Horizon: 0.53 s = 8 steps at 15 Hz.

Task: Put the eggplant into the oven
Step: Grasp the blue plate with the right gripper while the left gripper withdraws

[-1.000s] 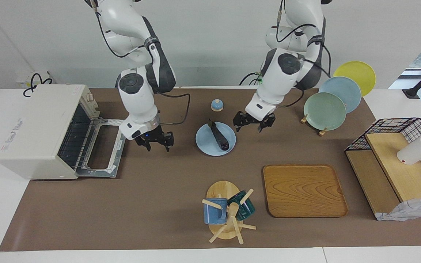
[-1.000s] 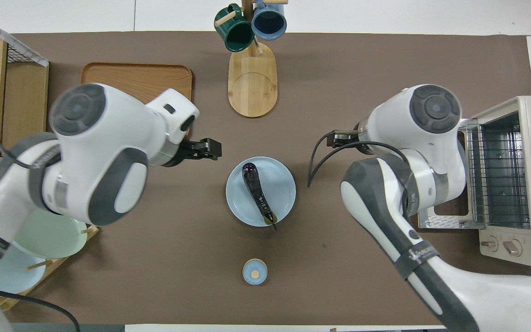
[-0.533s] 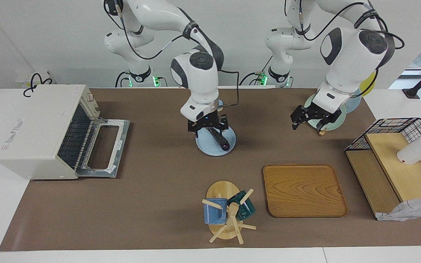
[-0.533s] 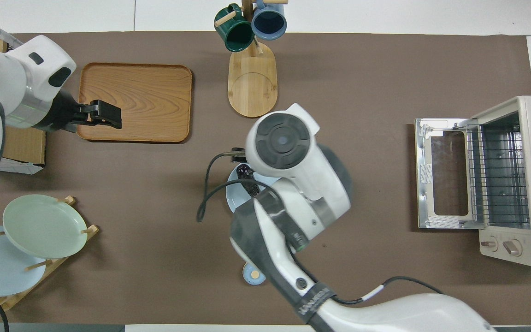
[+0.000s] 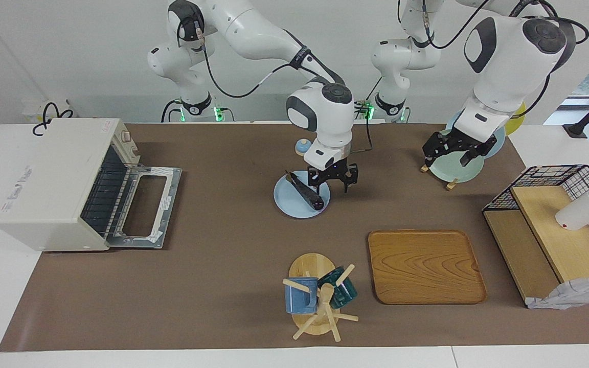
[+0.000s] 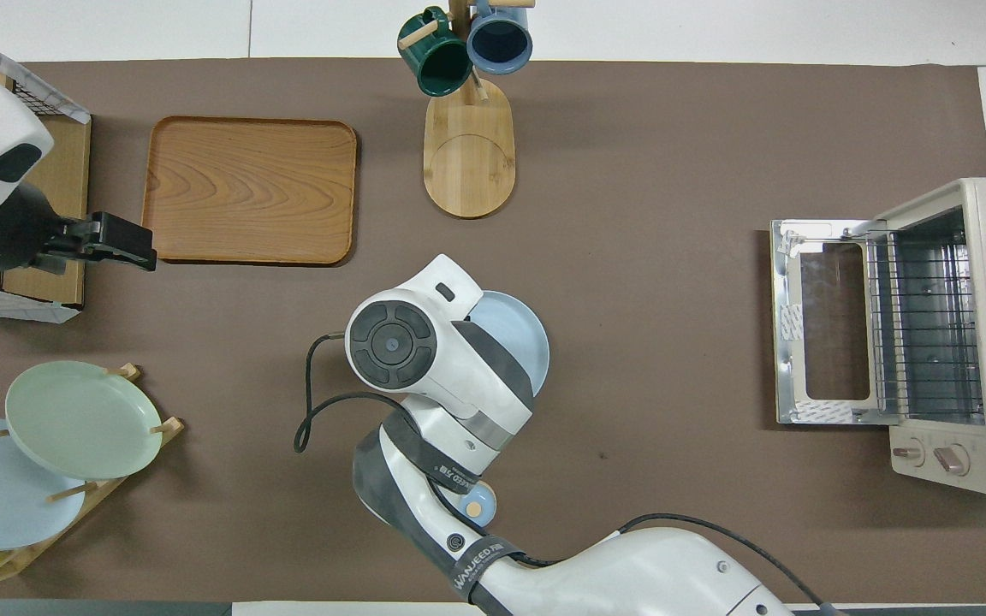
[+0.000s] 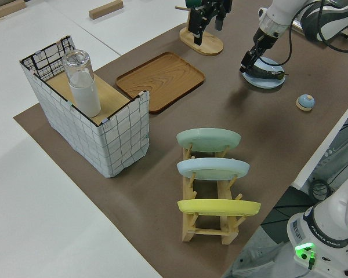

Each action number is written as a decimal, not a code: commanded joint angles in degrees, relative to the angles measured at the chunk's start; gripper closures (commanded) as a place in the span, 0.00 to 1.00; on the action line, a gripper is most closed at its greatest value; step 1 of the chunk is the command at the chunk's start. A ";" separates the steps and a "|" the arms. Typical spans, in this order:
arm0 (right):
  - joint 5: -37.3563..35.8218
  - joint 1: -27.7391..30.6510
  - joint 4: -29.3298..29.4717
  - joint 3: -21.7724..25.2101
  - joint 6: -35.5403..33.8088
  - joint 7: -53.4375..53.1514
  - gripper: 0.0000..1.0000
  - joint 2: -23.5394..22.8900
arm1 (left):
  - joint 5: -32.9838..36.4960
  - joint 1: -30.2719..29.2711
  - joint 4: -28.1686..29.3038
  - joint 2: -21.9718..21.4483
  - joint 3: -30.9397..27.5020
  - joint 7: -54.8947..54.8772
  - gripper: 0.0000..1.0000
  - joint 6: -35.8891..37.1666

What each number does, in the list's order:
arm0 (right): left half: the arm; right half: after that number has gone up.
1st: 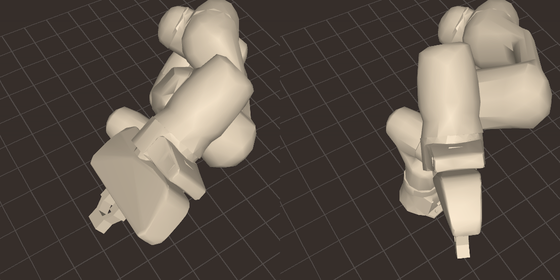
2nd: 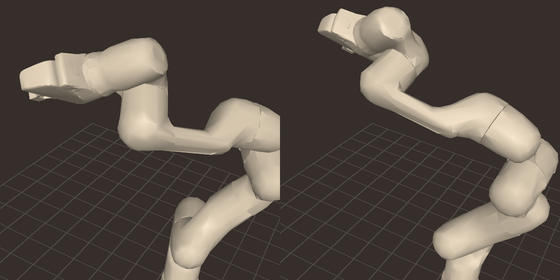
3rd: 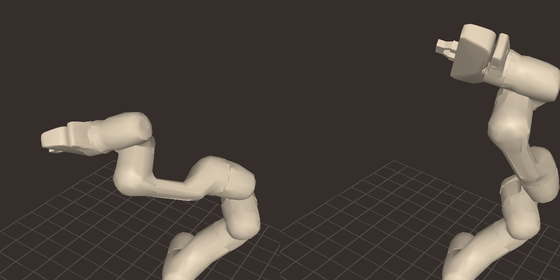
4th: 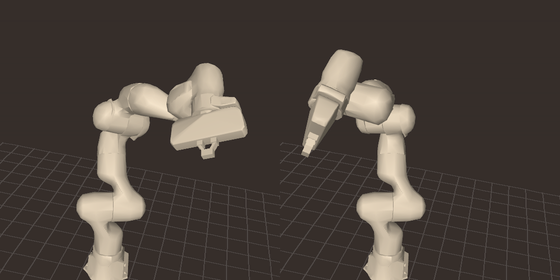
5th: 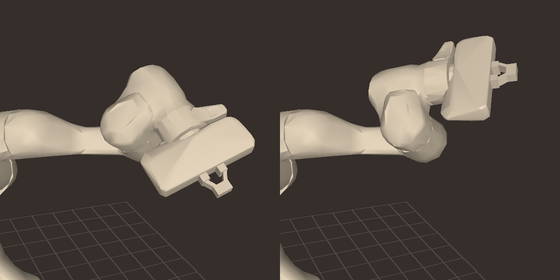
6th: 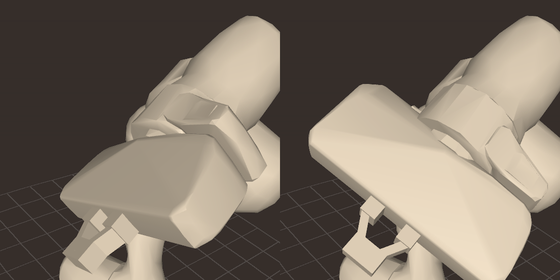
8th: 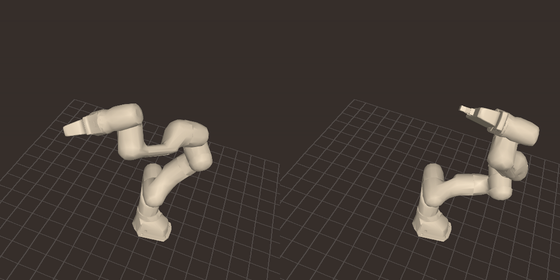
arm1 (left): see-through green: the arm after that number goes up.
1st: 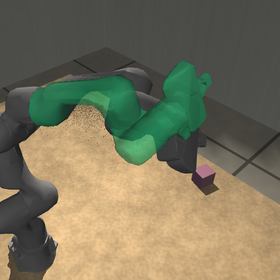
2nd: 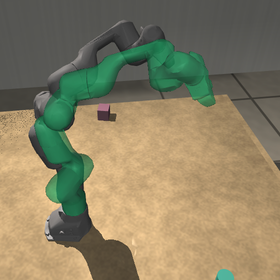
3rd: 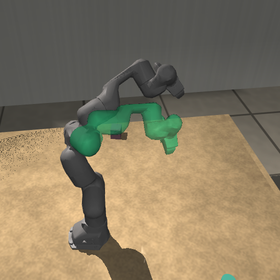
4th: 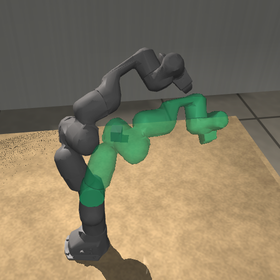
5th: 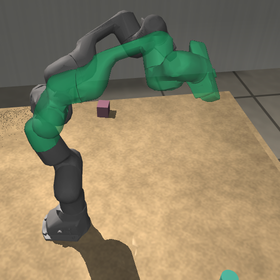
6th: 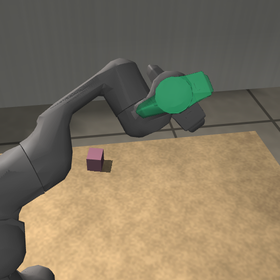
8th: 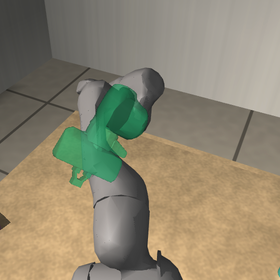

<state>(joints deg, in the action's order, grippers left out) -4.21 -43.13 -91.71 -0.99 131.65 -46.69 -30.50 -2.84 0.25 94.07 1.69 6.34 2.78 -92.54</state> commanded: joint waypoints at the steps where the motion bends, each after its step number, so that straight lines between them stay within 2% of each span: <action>1: -0.80 -1.16 -4.26 -0.16 2.21 -1.90 0.29 1.85 | 0.99 -0.87 4.97 -3.18 0.43 -1.03 0.00 -0.18; 5: -0.80 -1.87 -4.62 -0.16 2.38 -3.32 0.29 1.58 | 0.99 -0.17 4.89 -3.97 0.52 0.82 0.00 1.04; 8: -0.89 -1.69 -8.03 -0.16 4.66 -3.23 0.29 2.20 | 0.99 0.01 3.49 -5.11 0.34 0.73 0.00 4.46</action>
<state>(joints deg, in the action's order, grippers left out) -4.21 -45.31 -95.09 -0.94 133.09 -48.85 -30.36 -2.84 -0.27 97.39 -1.19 7.01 2.78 -90.72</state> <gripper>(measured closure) 0.282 0.000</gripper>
